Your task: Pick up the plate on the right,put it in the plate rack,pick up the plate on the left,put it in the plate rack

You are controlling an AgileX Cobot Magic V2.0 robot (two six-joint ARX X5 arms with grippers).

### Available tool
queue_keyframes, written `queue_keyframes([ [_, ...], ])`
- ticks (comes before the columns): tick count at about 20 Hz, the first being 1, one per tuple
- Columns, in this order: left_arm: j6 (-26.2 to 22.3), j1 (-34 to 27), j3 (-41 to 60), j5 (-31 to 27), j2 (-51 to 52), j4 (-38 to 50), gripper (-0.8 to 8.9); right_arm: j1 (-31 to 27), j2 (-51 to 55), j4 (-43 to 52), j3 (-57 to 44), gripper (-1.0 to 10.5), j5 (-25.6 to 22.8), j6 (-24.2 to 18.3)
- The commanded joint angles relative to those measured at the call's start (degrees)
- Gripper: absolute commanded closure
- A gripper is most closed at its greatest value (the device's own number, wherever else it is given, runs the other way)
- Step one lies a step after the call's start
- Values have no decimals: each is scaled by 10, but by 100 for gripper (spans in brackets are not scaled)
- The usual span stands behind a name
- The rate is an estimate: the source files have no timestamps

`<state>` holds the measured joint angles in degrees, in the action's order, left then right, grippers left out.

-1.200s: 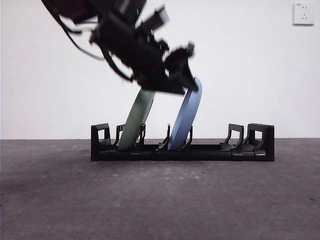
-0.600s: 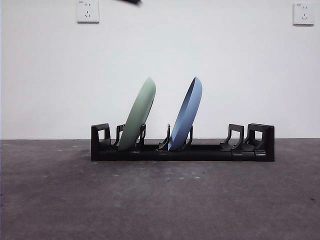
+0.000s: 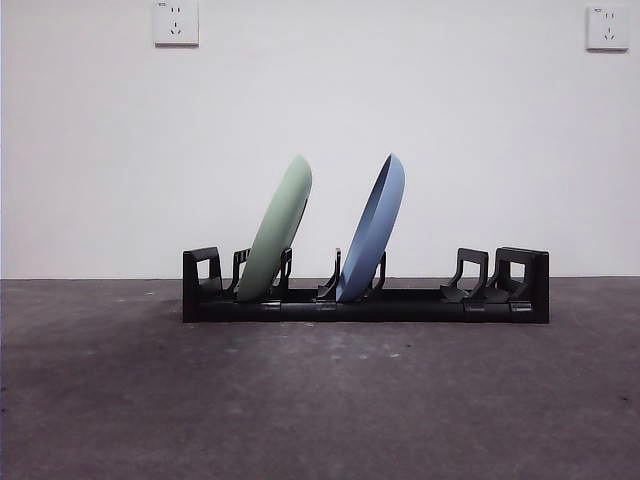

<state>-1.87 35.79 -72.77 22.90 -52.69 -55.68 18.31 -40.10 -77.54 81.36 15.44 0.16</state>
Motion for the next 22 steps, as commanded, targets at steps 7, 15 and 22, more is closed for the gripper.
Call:
queue_keyframes([
  [7,1,2,-1,0,-2,-4,666,0,2,-14,-3,833,2,-4],
  [15,-13,2,-1,0,-2,-4,818,0,2,-14,-3,946,-2,9],
  [22,-13,1,-1,0,-3,-4,818,0,-7,-14,-3,946,-25,11],
])
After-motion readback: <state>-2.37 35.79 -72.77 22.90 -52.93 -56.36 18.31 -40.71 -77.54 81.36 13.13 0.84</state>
